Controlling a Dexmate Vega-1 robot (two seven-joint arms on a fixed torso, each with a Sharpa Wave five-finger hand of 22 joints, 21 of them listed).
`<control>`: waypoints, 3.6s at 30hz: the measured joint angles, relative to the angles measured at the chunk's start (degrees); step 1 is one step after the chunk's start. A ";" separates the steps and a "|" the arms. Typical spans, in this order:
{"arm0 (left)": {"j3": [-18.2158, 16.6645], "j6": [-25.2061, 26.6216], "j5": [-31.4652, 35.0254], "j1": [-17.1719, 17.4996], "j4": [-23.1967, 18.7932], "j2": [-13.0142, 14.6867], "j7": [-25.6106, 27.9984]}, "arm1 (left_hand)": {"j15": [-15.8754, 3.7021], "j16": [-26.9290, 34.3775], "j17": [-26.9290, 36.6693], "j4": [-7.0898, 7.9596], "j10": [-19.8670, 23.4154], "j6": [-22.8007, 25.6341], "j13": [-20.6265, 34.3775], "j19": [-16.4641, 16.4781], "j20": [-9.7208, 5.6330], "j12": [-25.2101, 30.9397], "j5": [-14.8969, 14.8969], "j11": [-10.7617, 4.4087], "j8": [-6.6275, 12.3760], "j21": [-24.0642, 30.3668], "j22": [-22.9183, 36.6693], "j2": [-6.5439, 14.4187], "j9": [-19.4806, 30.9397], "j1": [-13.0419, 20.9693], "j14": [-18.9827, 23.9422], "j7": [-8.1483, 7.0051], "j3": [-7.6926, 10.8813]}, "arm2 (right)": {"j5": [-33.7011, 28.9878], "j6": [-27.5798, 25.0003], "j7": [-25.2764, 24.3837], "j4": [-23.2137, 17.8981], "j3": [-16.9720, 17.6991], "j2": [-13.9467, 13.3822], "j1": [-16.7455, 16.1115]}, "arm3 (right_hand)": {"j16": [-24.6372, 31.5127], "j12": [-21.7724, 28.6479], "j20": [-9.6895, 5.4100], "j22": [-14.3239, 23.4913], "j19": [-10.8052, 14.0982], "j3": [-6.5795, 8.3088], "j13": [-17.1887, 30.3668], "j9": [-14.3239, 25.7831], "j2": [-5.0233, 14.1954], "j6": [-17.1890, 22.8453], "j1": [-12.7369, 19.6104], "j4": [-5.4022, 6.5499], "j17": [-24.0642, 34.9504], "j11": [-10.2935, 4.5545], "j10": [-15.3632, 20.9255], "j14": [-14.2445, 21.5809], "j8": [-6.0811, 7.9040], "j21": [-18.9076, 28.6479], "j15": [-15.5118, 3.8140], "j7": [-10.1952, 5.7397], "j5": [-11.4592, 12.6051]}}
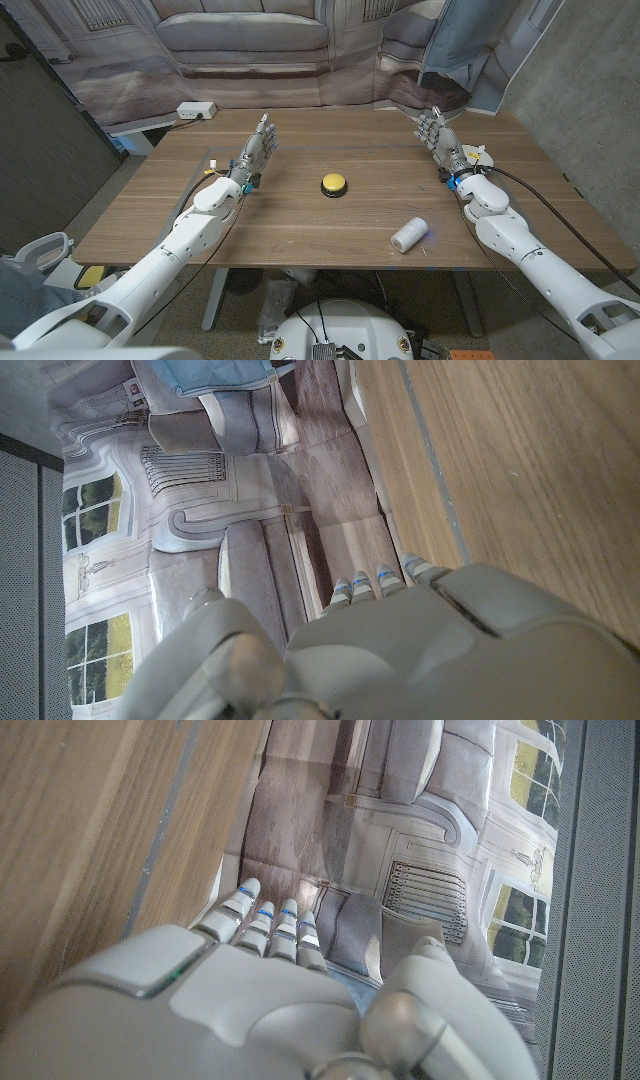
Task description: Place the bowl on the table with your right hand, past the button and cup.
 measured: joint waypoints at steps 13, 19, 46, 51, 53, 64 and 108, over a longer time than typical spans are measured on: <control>0.06 -0.31 0.02 0.15 -0.43 -0.17 -0.05 | 0.00 0.00 0.00 0.00 0.00 0.31 -0.01 0.00 0.00 0.00 0.00 0.00 0.00 0.00 0.00 0.30 0.00 0.30 0.00 -0.31 0.00 | 0.07 -0.12 -0.34 -1.77 0.77 -1.15 -1.07 | 0.23 0.00 0.00 -0.01 0.61 0.00 0.00 0.00 0.00 0.62 0.00 0.00 -0.01 0.00 0.62 0.68 0.00 0.00 0.13 0.00 0.00; 0.06 -0.27 0.15 0.66 -1.49 0.32 0.35 | -0.22 0.00 0.00 0.00 -0.01 0.43 -0.01 0.00 0.00 0.00 0.00 0.00 0.00 0.00 0.00 0.30 0.00 0.30 0.22 -0.18 0.00 | 0.07 -0.30 -0.69 -2.63 1.17 -1.83 -1.68 | 0.23 0.00 -0.21 -0.01 0.82 -0.24 0.00 0.00 0.00 0.61 0.00 -0.24 -0.01 0.00 0.61 0.68 0.00 0.00 0.13 0.00 0.00; -0.65 0.36 0.27 2.60 -4.92 2.04 1.14 | -0.05 0.00 0.00 -0.17 0.61 0.61 -0.02 -0.01 0.00 0.00 0.00 -0.01 0.00 0.00 -0.01 0.75 0.01 0.75 0.56 0.00 -0.17 | -0.39 -0.23 -2.35 -5.87 3.19 -4.29 -4.57 | 0.66 0.00 -0.31 -0.01 1.73 -0.23 -0.01 -0.01 0.23 0.82 0.22 -0.23 -0.02 -0.31 0.92 2.32 0.00 0.00 -0.27 0.22 0.00; -0.82 0.65 0.16 3.04 -5.68 2.64 1.09 | -0.05 0.00 -0.01 -0.17 0.61 0.61 -0.02 -0.01 0.00 0.00 0.00 -0.01 0.00 0.00 -0.01 0.75 0.01 0.75 0.56 0.00 -0.16 | -0.82 -0.25 -2.67 -6.69 3.42 -4.93 -4.91 | 0.66 0.00 -0.31 -0.02 1.73 -0.23 -0.01 -0.01 0.53 0.82 0.52 -0.23 -0.02 -0.31 0.92 2.32 0.00 0.00 -0.27 0.22 0.00; -0.91 0.78 0.10 3.19 -5.95 2.81 1.09 | -0.05 0.00 -0.01 -0.17 0.61 0.61 -0.02 -0.01 0.00 0.00 0.00 -0.01 0.00 0.00 -0.01 0.75 0.01 0.75 0.56 0.00 -0.16 | -0.90 -0.27 -2.74 -7.04 3.53 -5.22 -5.09 | 0.66 0.00 -0.30 -0.02 1.74 -0.39 -0.01 -0.01 0.53 0.82 0.52 -0.39 -0.02 -0.31 0.92 2.43 0.00 0.00 -0.17 0.22 0.00; -1.41 1.16 0.03 4.30 -7.76 3.91 1.35 | -0.05 0.00 -0.01 -0.16 0.61 0.61 -0.03 -0.01 0.00 0.00 0.00 -0.02 0.00 0.00 -0.01 1.05 0.15 1.05 0.56 0.00 -0.16 | -1.36 -0.29 -3.26 -8.37 4.37 -6.31 -6.32 | 0.66 0.00 0.01 -0.02 2.04 -0.39 -0.01 -0.01 0.53 1.03 0.52 -0.39 -0.02 -0.18 1.04 2.63 0.00 0.00 0.03 0.00 -0.23; -1.35 4.00 0.36 5.74 -12.77 5.62 3.28 | 0.15 0.00 -0.01 -0.22 0.60 0.92 -0.03 -0.01 0.00 0.00 0.00 -0.02 0.00 0.00 -0.01 1.28 0.13 1.28 0.75 0.31 -0.57 | -0.36 0.11 -3.54 -10.56 8.95 -10.07 -10.84 | 0.65 0.22 -0.25 -0.02 2.90 -0.31 -0.01 -0.01 1.29 2.47 1.28 -0.80 -0.03 -1.35 1.93 4.06 0.00 0.00 -0.58 -1.03 -0.45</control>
